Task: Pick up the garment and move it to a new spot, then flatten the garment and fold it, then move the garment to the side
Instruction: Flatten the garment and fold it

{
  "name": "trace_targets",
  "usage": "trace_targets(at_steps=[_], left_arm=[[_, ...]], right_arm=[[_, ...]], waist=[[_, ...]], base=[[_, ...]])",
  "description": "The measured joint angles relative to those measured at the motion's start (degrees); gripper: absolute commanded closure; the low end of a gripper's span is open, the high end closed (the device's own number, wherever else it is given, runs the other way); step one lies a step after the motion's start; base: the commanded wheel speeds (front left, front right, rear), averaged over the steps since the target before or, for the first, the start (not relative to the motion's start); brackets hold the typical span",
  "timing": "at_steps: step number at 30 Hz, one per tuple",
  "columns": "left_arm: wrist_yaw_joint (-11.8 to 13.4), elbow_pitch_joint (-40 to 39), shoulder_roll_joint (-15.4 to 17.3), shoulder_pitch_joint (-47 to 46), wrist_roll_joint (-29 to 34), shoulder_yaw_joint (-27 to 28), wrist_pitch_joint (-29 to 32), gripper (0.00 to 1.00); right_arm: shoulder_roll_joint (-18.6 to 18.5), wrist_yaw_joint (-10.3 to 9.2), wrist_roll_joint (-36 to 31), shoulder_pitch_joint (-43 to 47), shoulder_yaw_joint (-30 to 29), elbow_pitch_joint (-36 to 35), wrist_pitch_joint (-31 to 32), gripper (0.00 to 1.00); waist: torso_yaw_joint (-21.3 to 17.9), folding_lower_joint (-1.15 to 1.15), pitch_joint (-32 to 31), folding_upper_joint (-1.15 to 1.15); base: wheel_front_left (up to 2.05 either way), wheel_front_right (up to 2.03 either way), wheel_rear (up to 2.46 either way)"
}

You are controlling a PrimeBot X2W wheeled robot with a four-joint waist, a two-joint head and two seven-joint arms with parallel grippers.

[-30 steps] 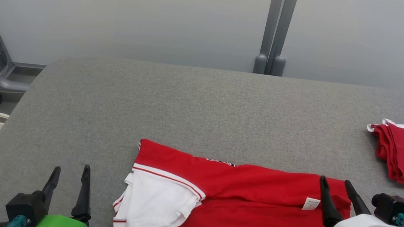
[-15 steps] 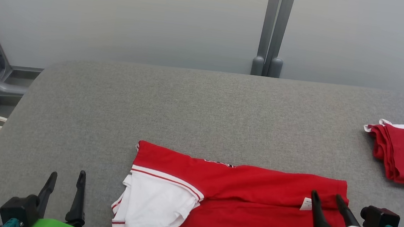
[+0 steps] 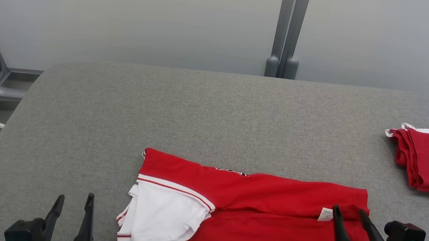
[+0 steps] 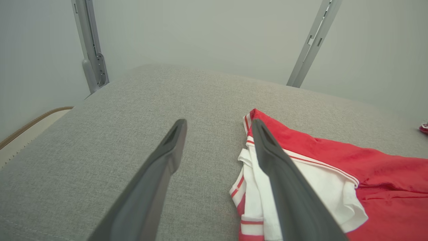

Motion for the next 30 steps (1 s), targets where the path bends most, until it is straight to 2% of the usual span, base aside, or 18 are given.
trace_targets(at_steps=[8, 14, 18, 21, 30], left_arm=[[-0.6, 1.1, -0.4, -0.3, 0.4, -0.5, 0.0, 0.0], [-0.5, 1.3, -0.5, -1.1, 0.5, -0.7, 0.0, 0.0], [-0.5, 1.3, -0.5, -1.5, 0.5, -1.3, 0.0, 0.0], [-0.5, 1.4, -0.6, -2.2, 0.5, -1.5, 0.2, 0.0], [-0.6, 2.5, -1.0, -3.2, 0.6, -2.3, 0.5, 0.0]], right_arm=[[0.0, 0.0, -0.3, -0.9, -2.7, -1.2, 2.9, 0.0], [0.1, -0.01, -5.0, -5.2, -8.9, -1.6, 11.9, 0.0], [-0.1, -0.01, -12.0, -8.7, -13.0, -0.5, 18.4, 0.0], [0.0, -0.01, -14.4, -11.2, -13.5, 0.8, 21.2, 0.0], [0.0, -0.01, -17.9, -13.0, -13.9, 6.0, 24.1, 0.0]], waist=[[-0.2, 0.0, 0.5, 0.0], [-0.2, 0.0, 1.7, 0.0], [-0.1, 0.0, 2.9, 0.0], [0.2, 0.0, 3.9, 0.0], [1.7, 0.0, 5.6, 0.0]], base=[[0.0, 0.0, 0.0], [0.0, 0.0, 0.0], [0.0, 0.0, 0.0], [0.0, 0.0, 0.0], [0.0, 0.0, 0.0]])
